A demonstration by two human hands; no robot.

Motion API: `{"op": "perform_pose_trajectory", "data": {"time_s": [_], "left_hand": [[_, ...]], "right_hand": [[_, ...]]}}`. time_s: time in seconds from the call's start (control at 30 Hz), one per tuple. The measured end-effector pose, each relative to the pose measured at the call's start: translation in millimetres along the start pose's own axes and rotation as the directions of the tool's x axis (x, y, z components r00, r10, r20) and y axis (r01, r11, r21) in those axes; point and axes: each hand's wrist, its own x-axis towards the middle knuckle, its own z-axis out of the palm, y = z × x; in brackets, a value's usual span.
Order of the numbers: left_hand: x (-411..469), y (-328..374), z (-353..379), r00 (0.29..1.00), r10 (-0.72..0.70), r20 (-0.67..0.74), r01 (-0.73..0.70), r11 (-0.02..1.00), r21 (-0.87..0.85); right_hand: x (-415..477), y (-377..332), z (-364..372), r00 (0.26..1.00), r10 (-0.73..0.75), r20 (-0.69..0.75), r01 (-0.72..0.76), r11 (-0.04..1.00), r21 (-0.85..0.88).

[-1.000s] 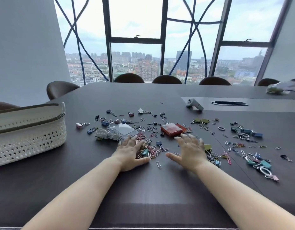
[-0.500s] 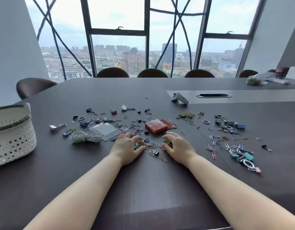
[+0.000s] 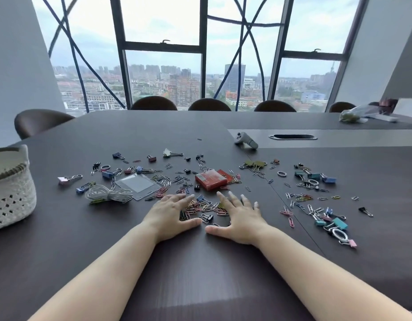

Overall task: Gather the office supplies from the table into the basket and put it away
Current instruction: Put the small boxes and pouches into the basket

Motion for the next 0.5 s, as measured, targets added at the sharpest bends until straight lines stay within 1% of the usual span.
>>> {"op": "perform_pose_trajectory", "data": {"time_s": [0.13,0.2,0.33,0.5], "left_hand": [[5.1,-3.4,2.0,0.988,-0.098,-0.121,0.098,0.995,-0.004],[5.8,-4.3,1.8,0.981,-0.129,-0.145,0.127,0.992,-0.017],[3.4,-1.8,1.5,0.982,-0.118,-0.147,0.117,0.993,-0.018],[-0.1,1.8,0.6,0.988,-0.050,-0.148,0.051,0.999,0.004]], "right_hand": [[28.3,-6.5,-3.8,0.987,-0.097,-0.125,0.097,0.995,-0.001],[33.1,-8.8,-5.0,0.974,-0.142,-0.177,0.145,0.989,0.006],[30.9,-8.2,-3.1,0.956,-0.172,-0.239,0.186,0.982,0.036],[27.7,-13.3,-2.7,0.941,-0.162,-0.297,0.166,0.986,-0.011]]}}
